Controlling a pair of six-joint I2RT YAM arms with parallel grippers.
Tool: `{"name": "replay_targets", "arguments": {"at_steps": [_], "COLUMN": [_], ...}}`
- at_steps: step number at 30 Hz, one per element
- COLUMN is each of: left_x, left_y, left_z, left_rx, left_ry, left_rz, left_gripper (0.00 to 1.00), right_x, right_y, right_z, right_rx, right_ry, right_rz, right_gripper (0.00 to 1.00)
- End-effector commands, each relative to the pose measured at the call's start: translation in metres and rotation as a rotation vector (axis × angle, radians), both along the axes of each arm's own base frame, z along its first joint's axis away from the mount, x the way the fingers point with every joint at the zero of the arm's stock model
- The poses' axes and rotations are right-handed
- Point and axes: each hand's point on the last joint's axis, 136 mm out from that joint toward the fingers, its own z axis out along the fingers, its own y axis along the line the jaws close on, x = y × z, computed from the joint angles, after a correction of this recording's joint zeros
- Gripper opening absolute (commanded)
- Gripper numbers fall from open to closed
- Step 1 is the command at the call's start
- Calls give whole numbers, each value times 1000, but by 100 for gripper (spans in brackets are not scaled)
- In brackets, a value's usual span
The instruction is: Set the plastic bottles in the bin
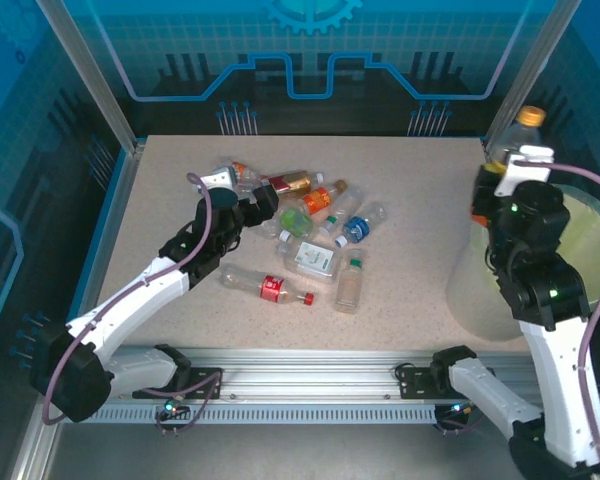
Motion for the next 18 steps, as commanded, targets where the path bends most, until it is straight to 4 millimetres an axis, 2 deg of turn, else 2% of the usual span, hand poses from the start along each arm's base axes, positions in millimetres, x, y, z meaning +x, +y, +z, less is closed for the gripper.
{"name": "replay_targets", "arguments": {"at_steps": [1,5,11,18], "left_x": [-5,-7,-11,-21], "left_y": [13,17,26,35], "left_z": [1,1,-5,-16], "left_rx": [-12,-18,-9,19], "left_ry": [-3,-4,10,61], "left_rz": [52,65,92,105], "left_gripper": [99,99,99,99], "right_x": [-9,-20,-34,-43], "right_y": [-34,-69,-111,-139], "right_z": [-6,-36,-88,-135], "right_rx": [47,65,106,195], "right_ry": [-50,-7,52,63], "right_rz": [-140,-291,-476,-581], "right_gripper": [39,39,39,41]}}
